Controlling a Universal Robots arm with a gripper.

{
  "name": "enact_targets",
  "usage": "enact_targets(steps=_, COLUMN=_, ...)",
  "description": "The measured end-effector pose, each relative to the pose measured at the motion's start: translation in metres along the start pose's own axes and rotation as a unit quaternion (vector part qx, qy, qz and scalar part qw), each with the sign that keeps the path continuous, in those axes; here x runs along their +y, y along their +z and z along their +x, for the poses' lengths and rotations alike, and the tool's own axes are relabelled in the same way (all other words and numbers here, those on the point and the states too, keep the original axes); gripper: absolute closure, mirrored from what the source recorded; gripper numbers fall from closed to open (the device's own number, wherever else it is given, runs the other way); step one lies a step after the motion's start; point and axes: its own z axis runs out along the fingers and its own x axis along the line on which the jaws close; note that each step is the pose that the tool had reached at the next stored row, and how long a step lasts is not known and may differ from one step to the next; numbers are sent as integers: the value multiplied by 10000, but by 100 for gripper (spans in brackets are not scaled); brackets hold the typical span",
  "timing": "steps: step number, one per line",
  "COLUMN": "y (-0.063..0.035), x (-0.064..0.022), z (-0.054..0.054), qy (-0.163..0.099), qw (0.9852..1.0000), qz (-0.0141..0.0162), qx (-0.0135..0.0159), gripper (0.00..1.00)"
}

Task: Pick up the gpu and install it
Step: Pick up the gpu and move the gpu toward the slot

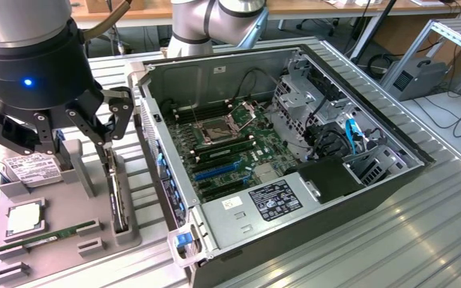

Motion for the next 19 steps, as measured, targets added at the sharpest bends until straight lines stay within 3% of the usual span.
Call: enact_targets(steps=19, y=39, x=-3, z=1, qy=0, qw=10000, qz=0, qx=0, gripper=52)
